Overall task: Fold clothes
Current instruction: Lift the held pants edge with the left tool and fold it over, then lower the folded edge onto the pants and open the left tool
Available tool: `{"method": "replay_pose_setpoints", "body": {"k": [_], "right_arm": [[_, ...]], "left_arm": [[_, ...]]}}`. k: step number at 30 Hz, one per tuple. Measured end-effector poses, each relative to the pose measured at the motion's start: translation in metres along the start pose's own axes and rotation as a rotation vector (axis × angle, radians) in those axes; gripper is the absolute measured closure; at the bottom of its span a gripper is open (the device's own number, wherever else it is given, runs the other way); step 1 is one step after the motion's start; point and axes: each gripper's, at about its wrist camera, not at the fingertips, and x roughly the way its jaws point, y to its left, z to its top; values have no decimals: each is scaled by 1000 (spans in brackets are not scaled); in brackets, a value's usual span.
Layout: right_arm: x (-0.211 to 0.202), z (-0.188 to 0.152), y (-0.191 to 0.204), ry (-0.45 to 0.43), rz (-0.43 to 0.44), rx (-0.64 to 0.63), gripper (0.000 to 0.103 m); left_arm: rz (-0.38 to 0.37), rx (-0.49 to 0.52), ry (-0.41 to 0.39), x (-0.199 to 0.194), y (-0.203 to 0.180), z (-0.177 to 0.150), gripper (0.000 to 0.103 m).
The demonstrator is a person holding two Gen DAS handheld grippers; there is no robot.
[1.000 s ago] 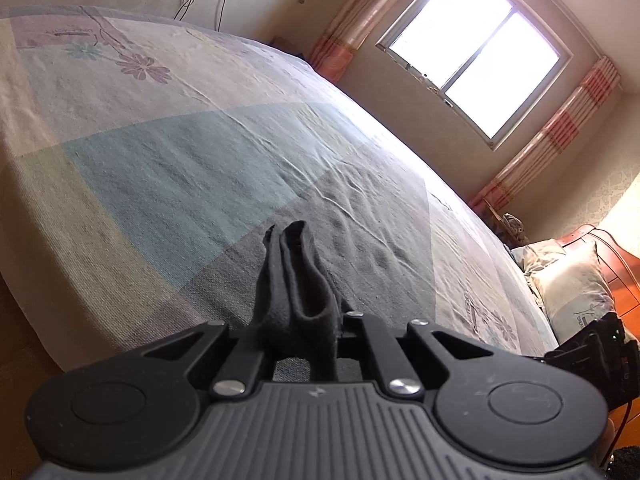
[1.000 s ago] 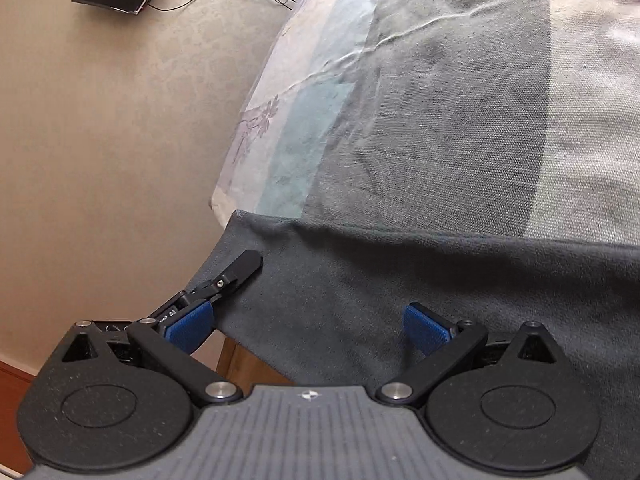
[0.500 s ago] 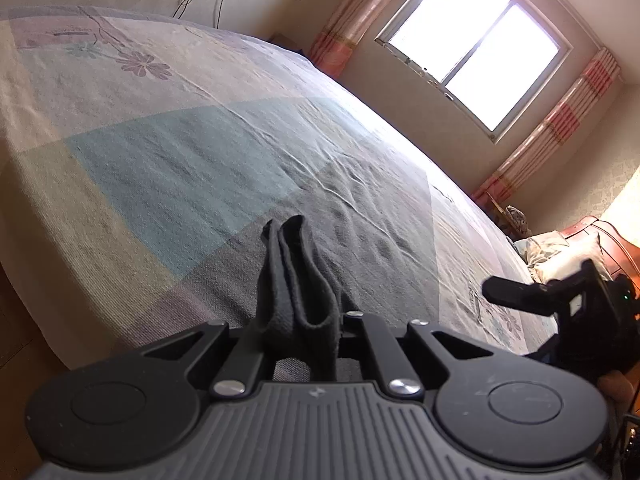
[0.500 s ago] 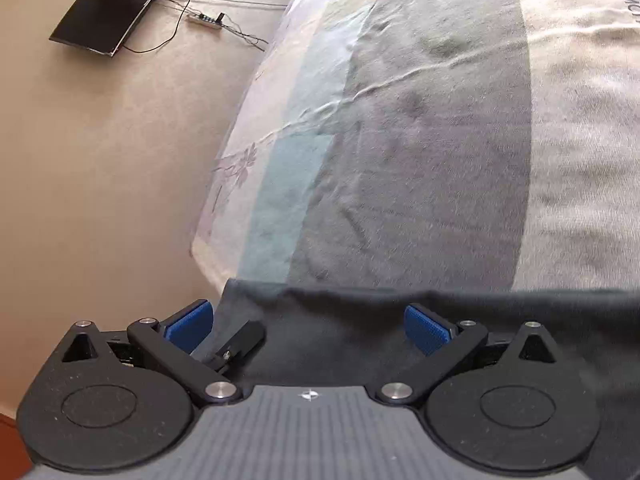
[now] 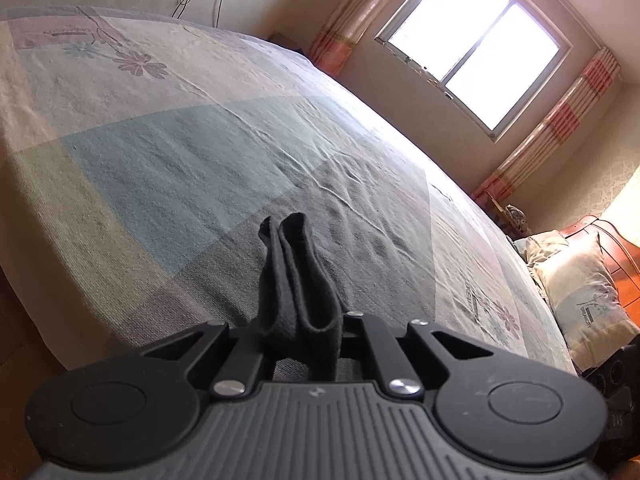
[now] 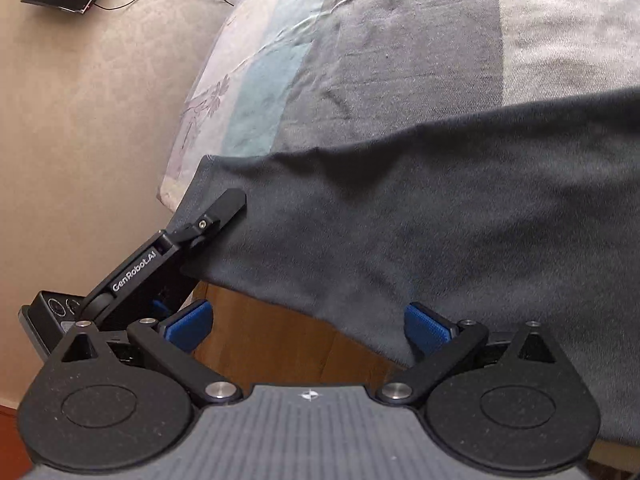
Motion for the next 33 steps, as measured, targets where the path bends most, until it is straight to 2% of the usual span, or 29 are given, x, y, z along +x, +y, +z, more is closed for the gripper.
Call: {"method": "replay_pose_setpoints", "body": {"k": [3, 5, 10, 14, 19, 23, 28, 33], "right_arm": [[3, -8, -2, 57, 9, 10, 0], [-8, -9, -2, 43, 19, 3, 0], [-78, 5, -14, -105, 124, 27, 0], [-138, 5, -45, -227, 98, 78, 0], [-193, -22, -88, -320, 42, 134, 0], [-221, -43, -107, -360, 34, 149, 0], [-228, -61, -118, -410, 76, 182, 0], [-238, -69, -129, -438, 93, 210, 0]], "left_arm": [[-2, -10, -1, 0, 0, 0, 98], [-8, -11, -1, -1, -2, 0, 98], [-30, 29, -2, -9, -17, 3, 98], [-53, 67, -4, -14, -36, 5, 98], [-84, 122, 20, -18, -67, 5, 98], [-92, 168, 35, -20, -94, 4, 98], [-121, 206, 38, -23, -125, -1, 98], [-135, 261, 81, -16, -153, -13, 97]]}}
